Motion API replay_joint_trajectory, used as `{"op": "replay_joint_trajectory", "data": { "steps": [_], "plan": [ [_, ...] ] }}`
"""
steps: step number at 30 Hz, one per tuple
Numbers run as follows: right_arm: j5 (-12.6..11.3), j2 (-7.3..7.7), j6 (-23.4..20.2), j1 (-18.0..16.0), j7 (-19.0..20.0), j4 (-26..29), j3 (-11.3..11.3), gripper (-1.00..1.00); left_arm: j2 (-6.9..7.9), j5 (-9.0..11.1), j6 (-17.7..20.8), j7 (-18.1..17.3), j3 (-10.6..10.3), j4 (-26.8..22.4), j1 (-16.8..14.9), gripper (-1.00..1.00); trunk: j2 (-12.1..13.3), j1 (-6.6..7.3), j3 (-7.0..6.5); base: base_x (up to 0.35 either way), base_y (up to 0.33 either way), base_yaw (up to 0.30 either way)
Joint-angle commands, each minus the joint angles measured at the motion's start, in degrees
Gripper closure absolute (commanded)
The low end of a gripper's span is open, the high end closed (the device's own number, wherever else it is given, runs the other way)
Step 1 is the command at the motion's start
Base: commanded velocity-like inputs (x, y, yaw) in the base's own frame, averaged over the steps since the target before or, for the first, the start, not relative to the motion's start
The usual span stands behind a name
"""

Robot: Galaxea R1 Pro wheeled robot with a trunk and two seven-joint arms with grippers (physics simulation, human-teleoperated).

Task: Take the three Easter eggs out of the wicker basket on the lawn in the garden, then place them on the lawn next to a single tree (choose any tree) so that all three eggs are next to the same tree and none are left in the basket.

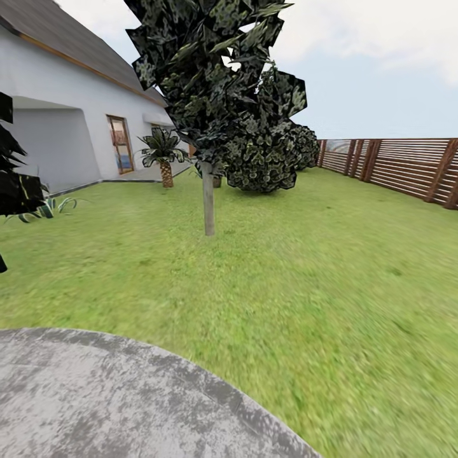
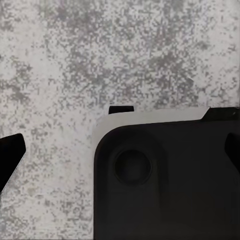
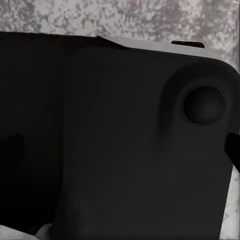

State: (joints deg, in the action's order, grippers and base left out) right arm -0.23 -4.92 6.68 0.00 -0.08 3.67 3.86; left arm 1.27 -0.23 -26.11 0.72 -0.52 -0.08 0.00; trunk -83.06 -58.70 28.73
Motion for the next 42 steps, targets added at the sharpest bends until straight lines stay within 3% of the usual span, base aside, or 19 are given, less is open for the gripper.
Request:
{"op": "replay_joint_trajectory", "data": {
  "steps": [1,30,42],
  "plan": [
    [0.0,0.01,0.1,0.0,0.0,0.0,0.4,-1.0,0.01,0.0,-0.2,0.1,0.0,0.0,0.0,-1.0,0.0,-0.03,0.04,0.299,-0.002,0.001],
    [0.0,0.0,0.1,0.0,0.0,0.0,0.4,-1.0,0.11,0.0,-0.2,0.0,-0.1,0.0,0.0,-1.0,0.0,-0.03,0.04,0.234,0.0,0.0],
    [0.1,0.04,0.1,0.0,0.0,0.0,0.4,-1.0,0.1,-0.1,-0.2,0.1,-0.1,0.0,0.0,-1.0,0.0,-0.03,0.04,0.332,0.0,0.126]
  ]
}}
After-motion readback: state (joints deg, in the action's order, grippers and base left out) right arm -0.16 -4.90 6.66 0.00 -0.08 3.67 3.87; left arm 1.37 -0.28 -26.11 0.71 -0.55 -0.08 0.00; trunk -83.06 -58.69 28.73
